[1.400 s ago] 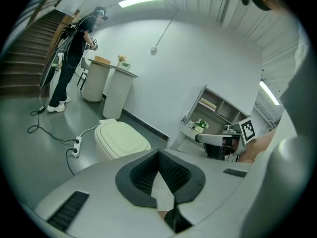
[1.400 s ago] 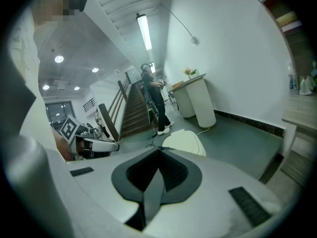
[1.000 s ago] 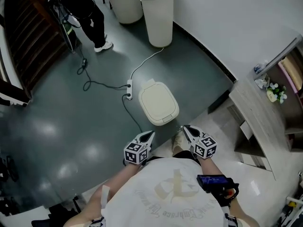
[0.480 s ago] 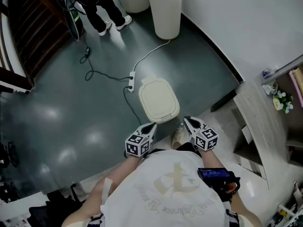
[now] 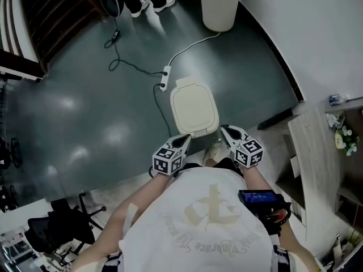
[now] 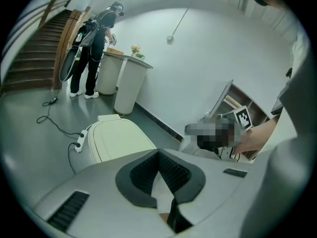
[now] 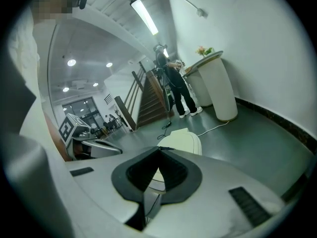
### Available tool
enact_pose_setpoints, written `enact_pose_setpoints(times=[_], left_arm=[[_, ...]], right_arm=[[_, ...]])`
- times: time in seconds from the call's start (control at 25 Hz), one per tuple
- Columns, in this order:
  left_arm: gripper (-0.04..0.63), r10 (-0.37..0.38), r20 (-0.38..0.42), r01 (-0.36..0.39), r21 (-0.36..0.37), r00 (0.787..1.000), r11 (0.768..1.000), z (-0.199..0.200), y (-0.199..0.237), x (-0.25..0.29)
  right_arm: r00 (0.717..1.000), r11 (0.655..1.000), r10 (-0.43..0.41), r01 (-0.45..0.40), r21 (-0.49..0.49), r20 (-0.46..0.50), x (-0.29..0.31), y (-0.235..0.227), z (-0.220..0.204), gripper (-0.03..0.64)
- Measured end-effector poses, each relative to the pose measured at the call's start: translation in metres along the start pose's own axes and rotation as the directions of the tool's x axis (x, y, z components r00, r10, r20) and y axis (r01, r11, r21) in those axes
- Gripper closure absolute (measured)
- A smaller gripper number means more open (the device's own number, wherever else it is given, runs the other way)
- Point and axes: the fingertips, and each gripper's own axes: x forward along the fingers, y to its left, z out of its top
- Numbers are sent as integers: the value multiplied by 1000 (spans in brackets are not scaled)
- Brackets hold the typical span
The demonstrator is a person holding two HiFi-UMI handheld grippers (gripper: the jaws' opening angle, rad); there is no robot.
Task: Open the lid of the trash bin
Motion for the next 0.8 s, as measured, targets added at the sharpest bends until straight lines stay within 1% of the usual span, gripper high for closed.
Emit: enact_pose_setpoints(times=[0.4, 0.56, 0.68, 0.8], left_arm=[[580, 108, -28, -109, -43, 994, 993, -5, 12, 20], [580, 124, -31, -126, -60, 992, 990, -11, 5, 24], [580, 143, -39, -145, -56, 989, 988, -13, 12, 24], [580, 144, -48, -147, -65, 988, 987, -17, 12, 31]], right_arm=[[990, 993, 111, -114, -39, -90, 30, -21, 5, 611], [985, 988, 134, -141, -59, -111, 32, -25, 6, 611], [980, 983, 168, -175, -56, -107, 49, -21, 9, 611], [977, 980, 182, -190, -62, -111, 55, -25, 11, 611]])
